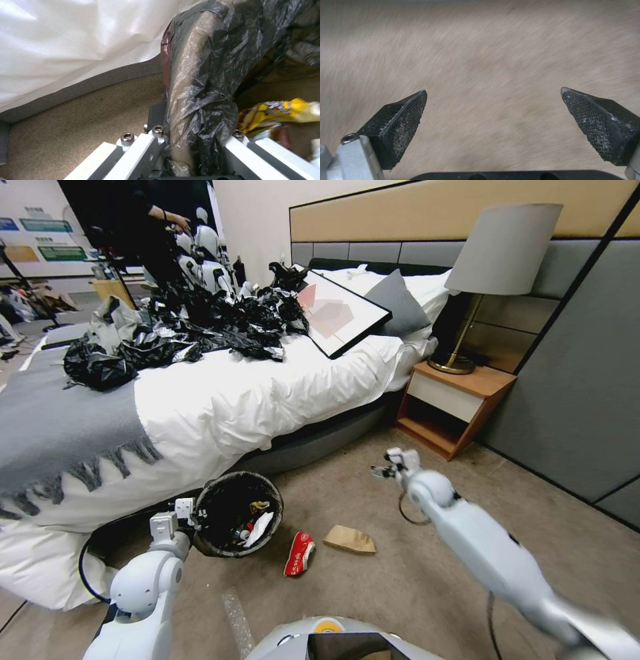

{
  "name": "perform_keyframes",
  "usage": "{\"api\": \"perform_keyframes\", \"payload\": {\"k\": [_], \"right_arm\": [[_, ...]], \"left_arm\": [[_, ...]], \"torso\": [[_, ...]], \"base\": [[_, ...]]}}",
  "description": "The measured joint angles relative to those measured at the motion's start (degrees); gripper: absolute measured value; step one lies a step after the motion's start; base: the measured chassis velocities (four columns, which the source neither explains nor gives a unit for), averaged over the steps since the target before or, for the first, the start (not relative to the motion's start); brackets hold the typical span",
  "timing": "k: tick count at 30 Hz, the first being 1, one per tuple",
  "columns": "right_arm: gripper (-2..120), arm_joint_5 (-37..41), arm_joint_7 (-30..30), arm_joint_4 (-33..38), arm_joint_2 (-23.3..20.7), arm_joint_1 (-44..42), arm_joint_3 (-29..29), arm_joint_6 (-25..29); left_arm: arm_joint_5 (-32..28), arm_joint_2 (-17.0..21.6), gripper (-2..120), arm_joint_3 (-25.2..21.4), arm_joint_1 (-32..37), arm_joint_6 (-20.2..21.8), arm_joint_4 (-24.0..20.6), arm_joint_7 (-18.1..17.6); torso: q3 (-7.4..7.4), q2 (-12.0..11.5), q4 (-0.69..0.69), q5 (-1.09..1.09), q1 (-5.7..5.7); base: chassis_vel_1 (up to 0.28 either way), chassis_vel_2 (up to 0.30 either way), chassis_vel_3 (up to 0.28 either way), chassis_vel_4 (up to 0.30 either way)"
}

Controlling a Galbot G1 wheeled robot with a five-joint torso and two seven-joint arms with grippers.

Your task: Pick up the trash bin, then pick up the garbage from the floor and place it into the trash bin.

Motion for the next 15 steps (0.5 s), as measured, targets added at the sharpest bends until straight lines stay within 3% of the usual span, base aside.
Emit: {"api": "perform_keyframes", "payload": {"k": [15], "right_arm": [[100,-1.21,0.65,1.62,1.51,-2.88,-6.93,0.59]], "left_arm": [[0.5,0.01,0,0.44,-0.66,0.09,1.8,0.22]], "torso": [[0.0,0.0,0.01,-0.01,0.0]], "base": [[0.0,0.0,0.0,0.0]]}}
